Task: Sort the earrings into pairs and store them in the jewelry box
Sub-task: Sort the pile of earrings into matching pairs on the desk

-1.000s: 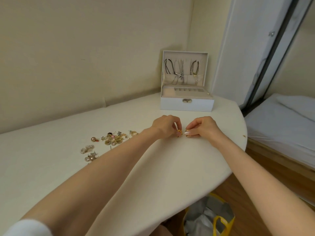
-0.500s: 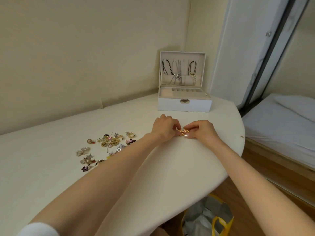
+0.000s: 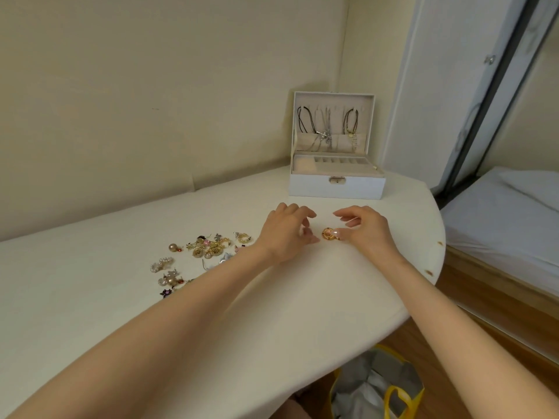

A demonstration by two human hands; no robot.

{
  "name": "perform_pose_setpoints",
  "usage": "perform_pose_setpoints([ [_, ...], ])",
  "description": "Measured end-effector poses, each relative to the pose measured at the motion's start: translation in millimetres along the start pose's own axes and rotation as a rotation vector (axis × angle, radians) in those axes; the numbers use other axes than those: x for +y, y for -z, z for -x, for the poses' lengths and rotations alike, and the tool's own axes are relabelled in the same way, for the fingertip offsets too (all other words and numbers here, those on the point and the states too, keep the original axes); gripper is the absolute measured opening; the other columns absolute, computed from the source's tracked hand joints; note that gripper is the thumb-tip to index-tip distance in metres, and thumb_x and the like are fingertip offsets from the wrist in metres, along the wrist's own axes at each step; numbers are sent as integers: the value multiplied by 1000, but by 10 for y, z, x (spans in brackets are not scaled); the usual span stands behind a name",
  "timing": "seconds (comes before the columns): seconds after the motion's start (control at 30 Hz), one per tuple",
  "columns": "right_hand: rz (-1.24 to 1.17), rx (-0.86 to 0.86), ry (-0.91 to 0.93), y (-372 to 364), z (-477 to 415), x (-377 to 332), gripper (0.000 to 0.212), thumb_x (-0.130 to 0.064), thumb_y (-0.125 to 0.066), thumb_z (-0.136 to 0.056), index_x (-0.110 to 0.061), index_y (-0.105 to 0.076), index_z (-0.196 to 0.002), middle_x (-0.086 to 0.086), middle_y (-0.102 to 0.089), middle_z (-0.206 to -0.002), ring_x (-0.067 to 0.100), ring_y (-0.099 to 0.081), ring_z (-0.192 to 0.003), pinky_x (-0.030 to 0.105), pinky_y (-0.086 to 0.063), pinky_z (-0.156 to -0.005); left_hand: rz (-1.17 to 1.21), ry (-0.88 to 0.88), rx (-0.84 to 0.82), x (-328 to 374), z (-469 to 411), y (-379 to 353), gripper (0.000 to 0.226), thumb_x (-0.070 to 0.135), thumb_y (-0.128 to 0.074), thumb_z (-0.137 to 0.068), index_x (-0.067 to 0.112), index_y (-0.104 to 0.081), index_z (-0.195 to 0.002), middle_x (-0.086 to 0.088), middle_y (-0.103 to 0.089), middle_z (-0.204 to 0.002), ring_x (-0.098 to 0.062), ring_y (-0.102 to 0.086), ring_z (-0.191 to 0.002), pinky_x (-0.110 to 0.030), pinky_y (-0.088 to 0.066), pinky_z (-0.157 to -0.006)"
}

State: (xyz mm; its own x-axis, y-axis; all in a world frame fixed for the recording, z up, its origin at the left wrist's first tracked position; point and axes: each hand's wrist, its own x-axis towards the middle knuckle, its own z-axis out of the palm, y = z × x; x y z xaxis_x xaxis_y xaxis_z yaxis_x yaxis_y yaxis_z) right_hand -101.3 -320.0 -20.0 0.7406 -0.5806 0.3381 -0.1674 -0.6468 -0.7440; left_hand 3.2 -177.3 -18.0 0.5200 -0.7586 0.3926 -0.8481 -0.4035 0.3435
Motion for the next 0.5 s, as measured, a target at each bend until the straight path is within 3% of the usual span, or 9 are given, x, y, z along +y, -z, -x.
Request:
perform_pose_setpoints([
  [0.17,-55,-71,118,-200,168,-332,30,-14,-79,-71,-20,-71,-100,-1,-60,-97,14,-56,-84,19,-40,-76,7,3,38,-301,396,469,36,37,-63,-84,20,-56,-115,7,-59,-103,-17,-46,-96,-31,-40,-84],
  [0.3,-83,-202,196,-451,253,-573,24,-17,-77,-74,-23,-72,-96,-3,-62,-95,11,-58,-82,16,-42,-76,26,135,36,-613,637,815,17,29,-64,-85,21,-57,-98,12,-57,-85,-15,-50,-86,-29,-40,-73],
  [0.4,-36,-272,231,-665,256,-714,21,-19,-75,-76,-25,-72,-96,-4,-62,-96,8,-56,-79,23,-45,-80,-1,241,19,-826,729,911,9,14,-63,-86,16,-60,-94,7,-57,-83,-17,-52,-83,-26,-40,-67],
  [0.5,-11,-284,228,-865,228,-841,19,-20,-71,-80,-22,-72,-99,-2,-63,-99,10,-56,-81,25,-47,-78,-2,267,-17,-967,777,860,16,6,-63,-83,21,-63,-89,3,-60,-88,-20,-53,-87,-30,-45,-75],
])
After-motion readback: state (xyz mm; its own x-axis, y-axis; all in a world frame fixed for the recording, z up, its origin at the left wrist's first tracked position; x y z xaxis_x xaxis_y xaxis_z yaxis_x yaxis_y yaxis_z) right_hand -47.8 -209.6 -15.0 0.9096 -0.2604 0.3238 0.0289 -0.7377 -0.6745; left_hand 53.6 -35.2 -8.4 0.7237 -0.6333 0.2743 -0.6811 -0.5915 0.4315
